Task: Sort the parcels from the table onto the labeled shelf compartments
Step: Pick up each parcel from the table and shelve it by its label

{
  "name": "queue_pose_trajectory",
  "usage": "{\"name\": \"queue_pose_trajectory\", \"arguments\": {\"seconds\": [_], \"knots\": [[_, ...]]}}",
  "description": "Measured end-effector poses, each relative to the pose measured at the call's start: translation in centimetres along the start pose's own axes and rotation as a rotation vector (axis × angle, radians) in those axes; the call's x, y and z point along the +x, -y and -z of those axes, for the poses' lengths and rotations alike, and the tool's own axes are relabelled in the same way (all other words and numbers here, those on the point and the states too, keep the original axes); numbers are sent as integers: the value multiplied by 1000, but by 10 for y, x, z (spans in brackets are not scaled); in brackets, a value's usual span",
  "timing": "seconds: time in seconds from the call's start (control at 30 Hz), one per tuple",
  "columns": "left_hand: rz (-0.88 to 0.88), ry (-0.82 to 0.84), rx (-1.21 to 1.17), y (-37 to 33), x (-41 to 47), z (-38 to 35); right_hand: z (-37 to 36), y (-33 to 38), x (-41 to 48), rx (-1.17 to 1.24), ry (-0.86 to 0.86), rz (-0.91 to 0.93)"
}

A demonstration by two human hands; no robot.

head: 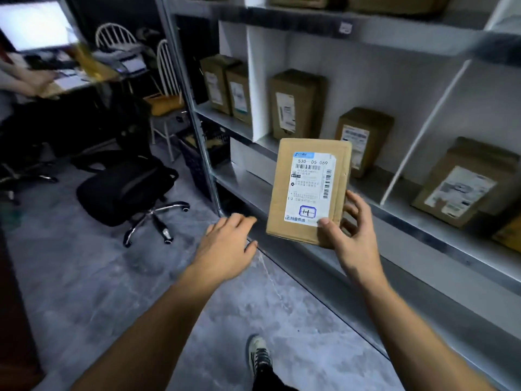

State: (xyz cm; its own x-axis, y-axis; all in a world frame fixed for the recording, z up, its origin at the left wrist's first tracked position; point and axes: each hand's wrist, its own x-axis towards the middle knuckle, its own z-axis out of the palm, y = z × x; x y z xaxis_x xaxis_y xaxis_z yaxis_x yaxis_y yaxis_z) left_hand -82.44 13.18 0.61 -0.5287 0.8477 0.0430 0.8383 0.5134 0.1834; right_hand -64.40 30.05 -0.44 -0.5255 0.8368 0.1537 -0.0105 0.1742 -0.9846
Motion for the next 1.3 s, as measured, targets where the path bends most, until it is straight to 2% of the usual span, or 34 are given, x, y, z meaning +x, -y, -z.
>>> {"name": "queue_pose_trajectory", "arguments": {"seconds": [0.27, 0.5, 0.67, 0.8, 1.03, 1.3], "knots": [[-2, -66, 176, 131, 126, 68, -137, 36, 140, 18, -8, 140], [2, -168, 160, 234, 209, 120, -240, 81, 222, -5, -17, 254], [-84, -247, 110, 301, 276, 154, -310, 108, 278, -28, -88, 348], [-224, -280, 83, 344, 326, 186, -355, 145, 316, -8, -211, 404], [-377, -339, 95, 378, 405, 240, -379, 203, 383, -51, -398, 513], [-505, -395, 135, 362, 474, 276, -373, 239, 454, -175, -474, 549]]}}
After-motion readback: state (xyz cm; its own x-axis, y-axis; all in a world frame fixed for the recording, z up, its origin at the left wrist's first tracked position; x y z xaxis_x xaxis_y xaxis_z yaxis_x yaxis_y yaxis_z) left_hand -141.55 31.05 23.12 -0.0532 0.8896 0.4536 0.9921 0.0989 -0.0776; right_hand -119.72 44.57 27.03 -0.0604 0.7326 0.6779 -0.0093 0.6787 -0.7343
